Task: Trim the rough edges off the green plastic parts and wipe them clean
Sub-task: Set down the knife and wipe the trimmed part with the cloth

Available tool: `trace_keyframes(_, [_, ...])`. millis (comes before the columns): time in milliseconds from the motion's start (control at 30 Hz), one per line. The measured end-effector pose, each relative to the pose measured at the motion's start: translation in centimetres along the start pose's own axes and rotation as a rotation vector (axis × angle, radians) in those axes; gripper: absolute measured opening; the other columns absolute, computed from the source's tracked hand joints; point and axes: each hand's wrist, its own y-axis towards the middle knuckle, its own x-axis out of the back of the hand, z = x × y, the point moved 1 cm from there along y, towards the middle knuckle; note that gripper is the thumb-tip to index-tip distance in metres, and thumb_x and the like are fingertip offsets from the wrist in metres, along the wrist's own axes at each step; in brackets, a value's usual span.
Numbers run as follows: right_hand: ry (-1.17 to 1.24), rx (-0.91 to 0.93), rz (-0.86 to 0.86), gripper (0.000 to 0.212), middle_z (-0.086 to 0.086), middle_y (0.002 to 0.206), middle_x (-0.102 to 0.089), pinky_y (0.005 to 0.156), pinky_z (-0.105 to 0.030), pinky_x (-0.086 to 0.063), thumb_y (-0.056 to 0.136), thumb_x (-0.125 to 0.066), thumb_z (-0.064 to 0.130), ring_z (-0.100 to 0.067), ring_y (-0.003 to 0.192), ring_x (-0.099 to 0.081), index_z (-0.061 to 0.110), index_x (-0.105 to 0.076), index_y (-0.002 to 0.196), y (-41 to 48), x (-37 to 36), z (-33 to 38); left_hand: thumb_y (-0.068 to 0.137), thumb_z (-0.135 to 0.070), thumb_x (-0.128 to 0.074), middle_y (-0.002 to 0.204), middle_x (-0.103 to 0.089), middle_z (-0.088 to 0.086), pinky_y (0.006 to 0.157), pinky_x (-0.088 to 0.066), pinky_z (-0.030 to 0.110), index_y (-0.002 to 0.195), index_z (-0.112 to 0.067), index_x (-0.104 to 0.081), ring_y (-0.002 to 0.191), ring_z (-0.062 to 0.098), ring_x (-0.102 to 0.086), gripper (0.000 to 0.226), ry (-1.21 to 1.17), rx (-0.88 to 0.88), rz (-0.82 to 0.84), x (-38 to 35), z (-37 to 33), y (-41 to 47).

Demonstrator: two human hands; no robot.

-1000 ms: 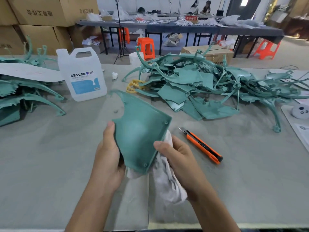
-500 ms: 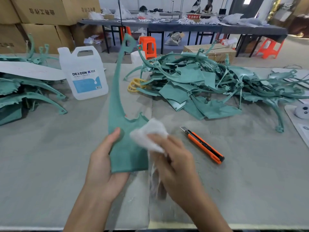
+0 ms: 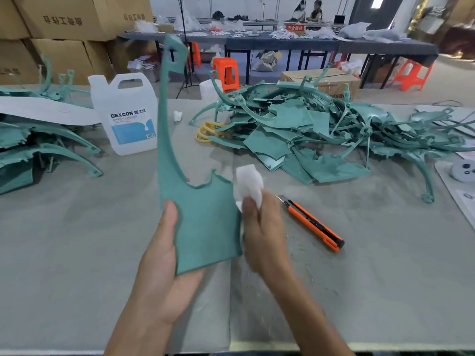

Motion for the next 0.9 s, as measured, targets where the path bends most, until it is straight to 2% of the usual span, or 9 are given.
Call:
trace_keyframes(100, [0.011,-0.089,-0.059,0.016,0.001,0.09,-0.059,0.072,-0.036,-0.044,0.107,-0.048,0.036,-0.016,0.079,-0.056,0.026,-0.054,0.096,2.2,2.6,-2.8,0.099,-0.047,-0.04,0.129,-0.069,0.002,0.081,-0.059,0.036,0.115,-0.03,-0.076,0.117,0.019,-0.067,0.043,0.027,-0.111,-0.016,1.1,-1.8,0.1])
trace_keyframes(167, [-0.202,0.011,-0.049,0.014,0.007,0.099,-0.053,0.081,-0.036,-0.044,0.105,-0.049,0.041,-0.013,0.09,-0.053,0.032,-0.057,0.112,3.3,3.8,-4.2,0.098,-0.047,-0.041,0.131,-0.067,0.0,0.082,-0.059,0.036,0.118,-0.033,-0.074,0.119,0.018,-0.065,0.041,0.056,-0.155,-0.03,1.8,-2.8,0.3])
trace_keyframes(300, [-0.812,-0.011,0.314,0.057,-0.009,0.132,-0.043,0.103,-0.043,-0.034,0.094,-0.047,0.066,-0.03,0.122,-0.038,0.034,-0.045,0.14,3.9,3.2,-6.3,0.096,-0.048,-0.043,0.13,-0.068,0.0,0.08,-0.06,0.036,0.115,-0.032,-0.076,0.118,0.018,-0.066,0.041,0.049,-0.1,-0.046,2.5,-2.7,0.6])
trace_keyframes(400, [-1.064,-0.005,0.385,0.042,-0.014,0.129,-0.056,0.096,-0.039,-0.035,0.096,-0.052,0.043,-0.034,0.12,-0.048,0.021,-0.057,0.132,4.3,3.0,-6.5,0.096,-0.047,-0.044,0.128,-0.069,0.002,0.079,-0.06,0.036,0.112,-0.032,-0.077,0.116,0.019,-0.067,0.04,0.045,-0.062,-0.047,2.3,-1.8,0.6])
trace_keyframes(467, [-0.93,0.031,0.292,0.014,-0.01,0.099,-0.064,0.075,-0.037,-0.039,0.096,-0.052,0.025,-0.034,0.099,-0.061,0.015,-0.062,0.094,4.9,3.3,-5.1,0.097,-0.045,-0.045,0.127,-0.07,0.004,0.079,-0.06,0.036,0.115,-0.028,-0.077,0.116,0.021,-0.067,0.041,0.034,-0.06,-0.07,2.5,-1.3,0.7])
trace_keyframes(533, [-0.521,-0.04,0.208,0.021,-0.007,0.082,-0.063,0.062,-0.036,-0.045,0.099,-0.053,0.024,-0.032,0.076,-0.065,0.018,-0.056,0.078,4.9,3.4,-3.1,0.098,-0.043,-0.046,0.129,-0.069,0.006,0.08,-0.06,0.036,0.128,-0.021,-0.069,0.117,0.021,-0.067,0.044,0.002,-0.04,-0.112,2.5,-1.0,1.0])
trace_keyframes(633, [-0.091,0.076,0.104,0.011,0.001,0.098,-0.06,0.067,-0.024,-0.05,0.096,-0.059,0.028,-0.018,0.08,-0.063,0.034,-0.058,0.087,2.4,2.0,0.7,0.095,-0.044,-0.048,0.126,-0.07,0.006,0.078,-0.06,0.033,0.133,-0.019,-0.063,0.113,0.019,-0.069,0.048,0.037,0.021,-0.16,2.2,0.2,1.5])
trace_keyframes(767, [-0.087,0.378,0.268,0.031,0.015,0.12,-0.051,0.099,-0.022,-0.039,0.098,-0.049,0.048,-0.008,0.114,-0.05,0.038,-0.056,0.126,-3.3,-1.8,2.0,0.103,-0.036,-0.042,0.093,-0.077,-0.006,0.062,-0.059,0.022,0.089,-0.033,-0.082,0.084,0.006,-0.074,0.042,0.149,0.041,-0.123,1.2,3.1,1.5])
trace_keyframes(900, [-0.245,0.286,0.157,0.046,0.001,0.11,-0.061,0.091,-0.033,-0.044,0.106,-0.027,0.048,-0.022,0.105,-0.053,0.026,-0.066,0.118,0.1,-0.7,-0.3,0.089,-0.051,-0.049,0.123,-0.071,0.009,0.079,-0.061,0.034,0.124,-0.017,-0.07,0.109,0.02,-0.07,0.054,0.064,0.065,-0.153,0.7,2.3,1.1])
